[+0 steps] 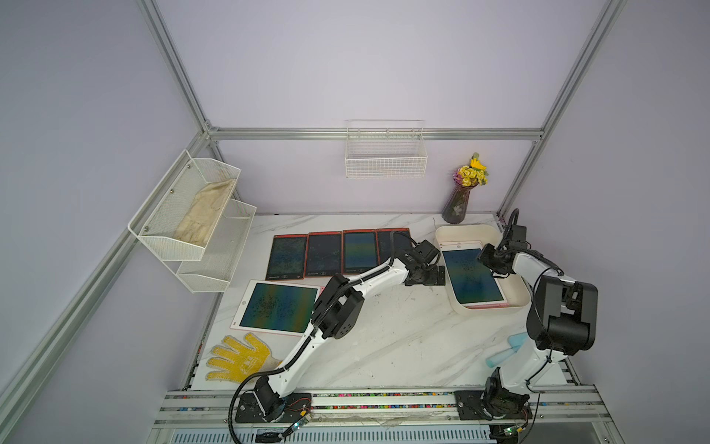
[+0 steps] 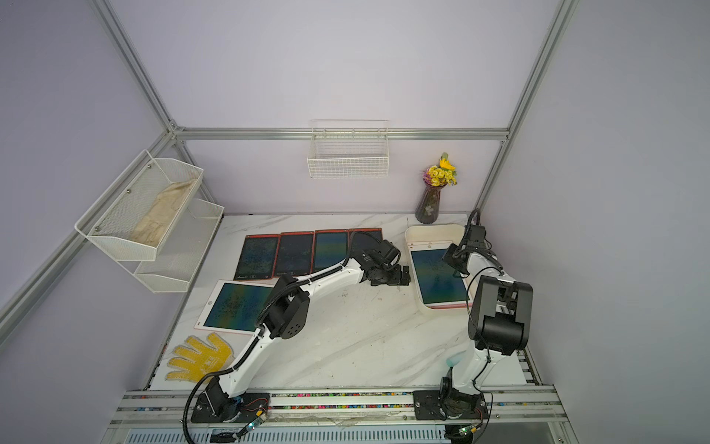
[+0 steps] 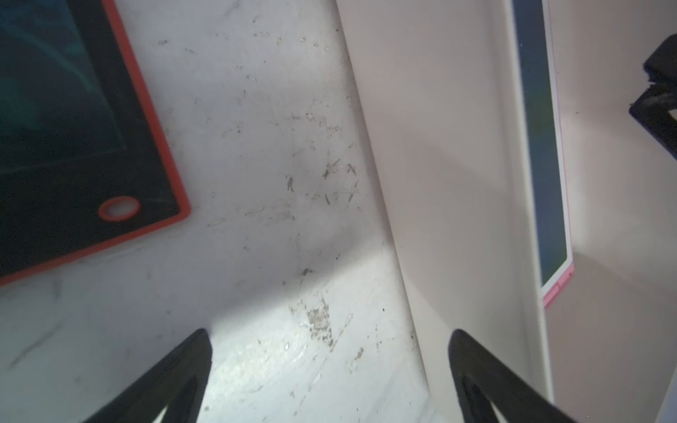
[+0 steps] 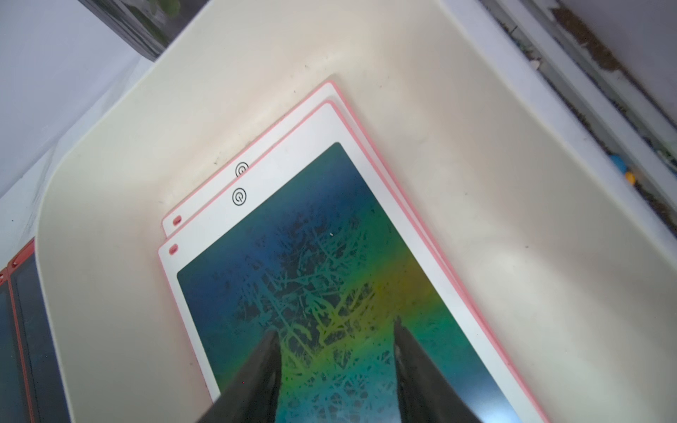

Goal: Take out the writing tablet from the storage box
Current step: Adjust the storage box at the center of the board, then pick up the writing tablet from the storage box.

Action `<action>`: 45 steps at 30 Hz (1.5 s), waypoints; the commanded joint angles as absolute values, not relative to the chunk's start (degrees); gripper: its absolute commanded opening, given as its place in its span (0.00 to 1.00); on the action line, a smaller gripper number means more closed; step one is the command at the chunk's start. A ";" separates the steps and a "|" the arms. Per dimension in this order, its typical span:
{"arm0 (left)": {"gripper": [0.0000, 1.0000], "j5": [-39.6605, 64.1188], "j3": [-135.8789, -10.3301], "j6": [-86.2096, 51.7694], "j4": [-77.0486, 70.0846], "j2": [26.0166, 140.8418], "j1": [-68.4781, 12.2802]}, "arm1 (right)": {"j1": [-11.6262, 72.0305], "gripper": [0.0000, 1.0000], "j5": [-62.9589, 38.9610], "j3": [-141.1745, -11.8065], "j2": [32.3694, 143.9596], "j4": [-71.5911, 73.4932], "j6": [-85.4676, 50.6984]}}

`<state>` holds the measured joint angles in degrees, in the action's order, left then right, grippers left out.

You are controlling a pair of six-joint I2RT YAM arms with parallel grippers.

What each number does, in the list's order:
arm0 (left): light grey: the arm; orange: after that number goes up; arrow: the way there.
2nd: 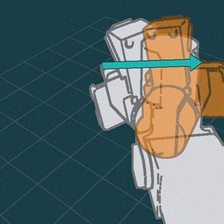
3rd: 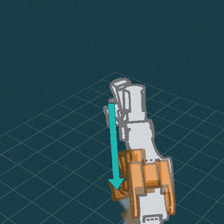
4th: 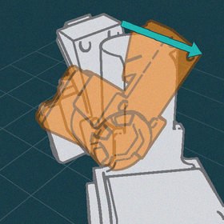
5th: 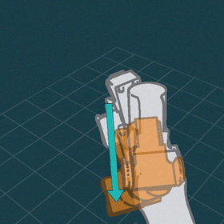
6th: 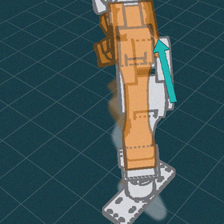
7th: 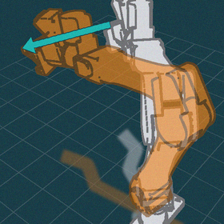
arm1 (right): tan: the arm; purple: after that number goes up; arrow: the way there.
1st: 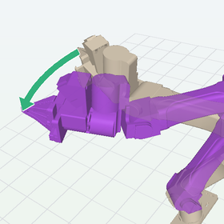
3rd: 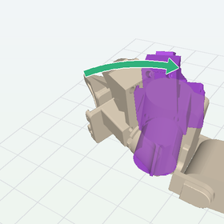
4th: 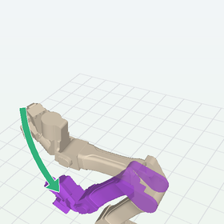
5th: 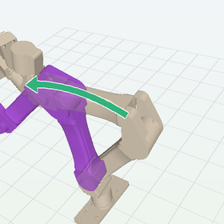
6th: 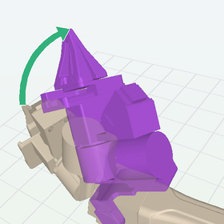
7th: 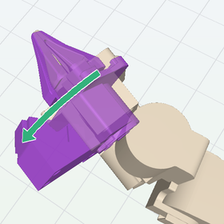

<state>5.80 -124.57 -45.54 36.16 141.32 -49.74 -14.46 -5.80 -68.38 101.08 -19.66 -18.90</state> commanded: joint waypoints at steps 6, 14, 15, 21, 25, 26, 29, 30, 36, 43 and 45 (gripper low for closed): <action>1.00 5.87 -121.78 -46.58 33.93 132.57 -51.00 | -14.68 0.53 -4.71 -70.72 101.06 -21.09 -18.72; 1.00 5.89 -128.30 -48.11 34.72 139.88 -52.00 | -14.77 0.53 -6.79 -70.64 99.52 -20.04 -18.33; 1.00 5.80 -129.39 -48.25 34.80 140.92 -52.28 | -14.77 0.53 -7.38 -70.26 99.25 -19.62 -18.41; 0.92 6.46 -136.51 -48.38 36.31 146.94 -53.79 | -14.76 0.53 -9.46 -69.09 98.78 -18.17 -18.31; 0.73 7.21 -137.12 -48.87 38.58 148.16 -54.14 | -14.77 0.53 -10.13 -69.01 98.42 -17.66 -18.37; 0.68 7.10 -136.31 -48.87 38.98 147.78 -54.12 | -14.77 0.53 -9.93 -68.99 98.28 -17.74 -18.37; 0.54 6.68 -131.00 -49.04 39.01 145.29 -54.15 | -14.76 0.53 -8.94 -68.31 97.85 -17.75 -18.37; 0.50 6.91 -129.20 -49.04 38.71 144.39 -54.14 | -14.75 0.53 -8.32 -67.97 97.59 -17.90 -18.22; 0.34 9.21 -118.84 -50.99 33.00 140.47 -53.72 | -14.36 0.54 -3.53 -65.58 95.40 -19.75 -18.72; 0.12 13.22 -110.64 -52.74 26.75 138.14 -51.97 | -11.45 0.54 0.98 -63.98 94.82 -23.53 -18.81; 0.08 13.37 -109.01 -52.41 25.72 137.51 -51.64 | -10.12 0.54 2.07 -63.77 94.94 -24.69 -19.30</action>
<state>11.44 -113.36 -52.99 26.55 139.02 -52.10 -11.68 -0.71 -64.60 96.25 -21.67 -19.00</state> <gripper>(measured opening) 0.089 0.544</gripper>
